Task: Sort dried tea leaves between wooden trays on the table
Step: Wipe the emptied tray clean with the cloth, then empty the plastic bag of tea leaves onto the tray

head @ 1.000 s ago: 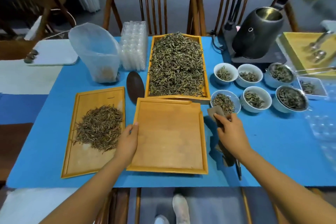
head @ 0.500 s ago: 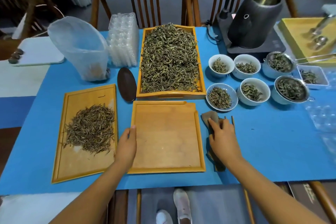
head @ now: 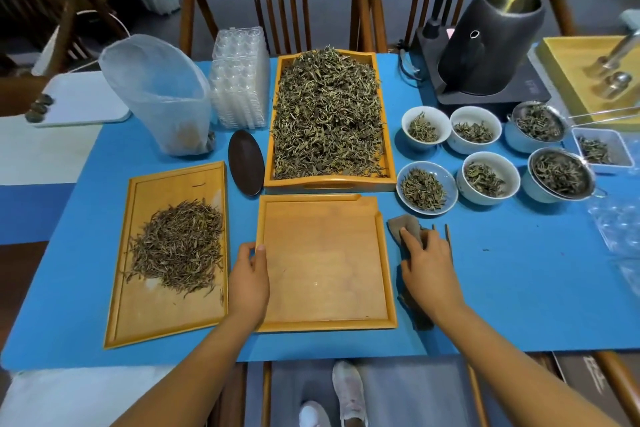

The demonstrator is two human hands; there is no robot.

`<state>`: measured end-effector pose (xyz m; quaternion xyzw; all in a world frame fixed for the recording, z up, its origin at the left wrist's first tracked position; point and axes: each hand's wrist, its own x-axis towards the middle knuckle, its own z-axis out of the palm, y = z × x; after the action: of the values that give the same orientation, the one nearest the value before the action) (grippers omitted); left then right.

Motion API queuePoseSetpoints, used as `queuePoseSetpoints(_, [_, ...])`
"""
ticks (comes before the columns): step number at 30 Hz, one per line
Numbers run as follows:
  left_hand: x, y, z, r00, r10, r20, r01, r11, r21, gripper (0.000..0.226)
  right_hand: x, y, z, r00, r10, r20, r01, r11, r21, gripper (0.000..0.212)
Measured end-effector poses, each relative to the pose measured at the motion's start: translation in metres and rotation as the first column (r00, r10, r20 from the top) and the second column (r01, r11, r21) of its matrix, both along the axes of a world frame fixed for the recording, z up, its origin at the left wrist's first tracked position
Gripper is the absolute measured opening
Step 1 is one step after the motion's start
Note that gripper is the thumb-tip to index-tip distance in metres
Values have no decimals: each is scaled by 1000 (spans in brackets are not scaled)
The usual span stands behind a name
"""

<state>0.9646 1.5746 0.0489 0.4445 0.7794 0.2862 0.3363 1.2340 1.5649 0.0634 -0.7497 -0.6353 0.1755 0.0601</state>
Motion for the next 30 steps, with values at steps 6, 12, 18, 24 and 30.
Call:
queuePoseSetpoints(6, [1,4,5,997,75,38,-77,996,52,20,0,1,-2,1000,4,5,-4,1000,0,56])
queuePoseSetpoints(12, [0,7,3,993,102,54,-103,994,26,25,-1,1,-3,1000,-3,8,3,1000,-2,56])
queuePoseSetpoints(18, [-2,8,1,993,101,64,-103,994,28,27,-2,1,-4,1000,-11,4,11,1000,0,56])
queuePoseSetpoints(24, [-7,8,-5,996,71,51,-73,997,25,30,-3,0,-4,1000,-18,5,18,1000,1,55])
queuePoseSetpoints(30, [-13,12,2,998,46,40,-47,999,12,31,-5,1,7,998,-40,41,39,999,18,46])
